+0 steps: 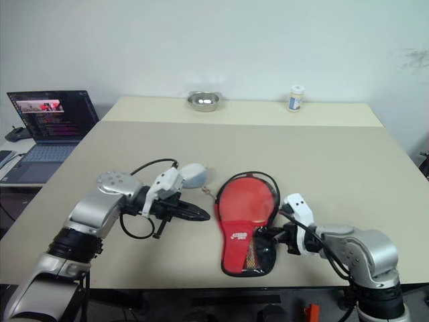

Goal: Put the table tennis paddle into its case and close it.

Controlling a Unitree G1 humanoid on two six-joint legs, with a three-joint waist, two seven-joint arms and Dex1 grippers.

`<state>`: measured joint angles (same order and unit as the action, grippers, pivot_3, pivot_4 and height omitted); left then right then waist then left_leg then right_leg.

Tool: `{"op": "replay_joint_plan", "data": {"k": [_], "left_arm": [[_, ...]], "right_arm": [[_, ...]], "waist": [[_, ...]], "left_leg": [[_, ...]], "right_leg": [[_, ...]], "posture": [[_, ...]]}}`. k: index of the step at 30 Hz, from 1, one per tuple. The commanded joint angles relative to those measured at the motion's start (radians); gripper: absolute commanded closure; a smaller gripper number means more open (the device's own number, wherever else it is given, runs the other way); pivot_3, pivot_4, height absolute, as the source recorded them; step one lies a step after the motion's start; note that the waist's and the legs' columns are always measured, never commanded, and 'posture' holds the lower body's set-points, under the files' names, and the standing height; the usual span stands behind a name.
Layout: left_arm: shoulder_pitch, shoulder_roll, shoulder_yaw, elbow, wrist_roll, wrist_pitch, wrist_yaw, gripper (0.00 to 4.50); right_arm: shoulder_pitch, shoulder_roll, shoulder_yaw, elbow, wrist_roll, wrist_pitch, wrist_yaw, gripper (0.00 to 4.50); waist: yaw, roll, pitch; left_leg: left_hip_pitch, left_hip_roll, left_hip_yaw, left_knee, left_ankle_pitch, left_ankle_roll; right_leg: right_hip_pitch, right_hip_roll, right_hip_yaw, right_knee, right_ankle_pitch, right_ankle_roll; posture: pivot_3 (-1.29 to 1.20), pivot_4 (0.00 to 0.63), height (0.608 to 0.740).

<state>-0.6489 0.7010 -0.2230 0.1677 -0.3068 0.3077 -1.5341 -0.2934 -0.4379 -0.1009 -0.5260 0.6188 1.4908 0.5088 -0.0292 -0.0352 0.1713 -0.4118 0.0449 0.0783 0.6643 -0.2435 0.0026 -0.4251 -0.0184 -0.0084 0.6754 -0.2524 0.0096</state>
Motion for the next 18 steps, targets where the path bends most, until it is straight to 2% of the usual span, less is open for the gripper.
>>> {"op": "replay_joint_plan", "data": {"k": [1, 18], "left_arm": [[-0.010, 0.014, 0.007, -0.019, -0.011, -0.017, -0.037, 4.50], [-0.032, 0.000, -0.005, 0.020, -0.004, -0.058, -0.038, 4.50]], "right_arm": [[0.014, -0.021, -0.046, -0.065, 0.037, 0.026, -0.001, 4.48], [0.092, -0.018, -0.081, -0.071, 0.040, 0.024, -0.053, 4.48]], "waist": [[0.000, 0.000, 0.000], [0.000, 0.000, 0.000]], "left_leg": [[0.000, 0.000, 0.000, 0.000, 0.000, 0.000], [-0.002, 0.000, -0.003, 0.000, 0.000, 0.000]], "right_leg": [[0.000, 0.000, 0.000, 0.000, 0.000, 0.000], [0.000, 0.000, -0.002, -0.002, 0.000, 0.000]], "posture": [[0.00, 0.150, 0.740], [0.00, 0.150, 0.740]]}}
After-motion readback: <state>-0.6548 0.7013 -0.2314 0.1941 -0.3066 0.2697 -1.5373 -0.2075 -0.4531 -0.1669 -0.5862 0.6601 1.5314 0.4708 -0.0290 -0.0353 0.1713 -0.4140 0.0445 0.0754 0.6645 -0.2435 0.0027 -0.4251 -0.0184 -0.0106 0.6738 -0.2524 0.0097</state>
